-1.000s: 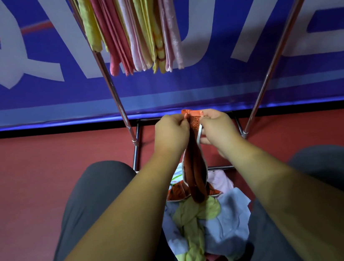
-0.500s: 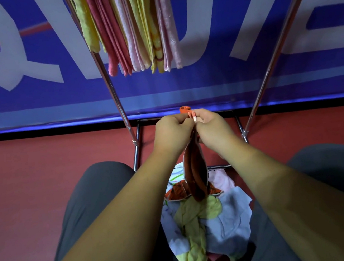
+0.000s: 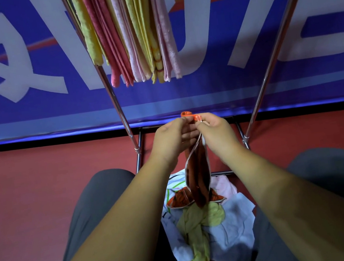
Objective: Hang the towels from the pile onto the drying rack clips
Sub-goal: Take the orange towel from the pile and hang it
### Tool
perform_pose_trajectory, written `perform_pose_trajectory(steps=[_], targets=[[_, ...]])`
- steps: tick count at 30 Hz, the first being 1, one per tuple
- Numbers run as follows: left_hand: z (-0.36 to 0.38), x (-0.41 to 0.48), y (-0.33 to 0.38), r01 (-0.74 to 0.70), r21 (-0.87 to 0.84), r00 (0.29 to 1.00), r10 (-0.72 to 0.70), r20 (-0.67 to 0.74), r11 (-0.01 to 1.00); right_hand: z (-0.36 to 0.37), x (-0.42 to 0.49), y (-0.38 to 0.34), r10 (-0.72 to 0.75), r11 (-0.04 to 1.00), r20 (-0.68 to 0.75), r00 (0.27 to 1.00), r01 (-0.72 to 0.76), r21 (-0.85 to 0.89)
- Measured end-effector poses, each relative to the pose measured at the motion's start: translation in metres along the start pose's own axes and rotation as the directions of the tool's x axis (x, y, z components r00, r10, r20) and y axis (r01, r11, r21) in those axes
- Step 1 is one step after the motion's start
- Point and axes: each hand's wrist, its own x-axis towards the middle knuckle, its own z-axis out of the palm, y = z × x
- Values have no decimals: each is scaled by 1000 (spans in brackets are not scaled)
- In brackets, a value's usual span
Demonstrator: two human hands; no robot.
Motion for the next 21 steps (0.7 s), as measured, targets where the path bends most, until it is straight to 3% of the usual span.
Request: perform_pose_trajectory(steps=[6,9,13,17,21], targets=[[-5,-7,0,23,-58,998,-20,59,998,-4,-11,-5,-17,998,-56,998,20,59],[-4,-9,3,-26,-55,999,23,-47,998,-4,-16,-19,-4,993,-76,997,13,119],[-4,-14,28,-118,84,985,127,-113,989,-10,-23,-56,-40,979,-91,995,57,194],[-10,-15,71,-68,107,997,63,44,992,-24,-27,-101,-114,966,-19,993,115,232],[-16,-24,111,-111,221,988,85,126,969,-43,-28,-152,-240,962,21,970,235,137]])
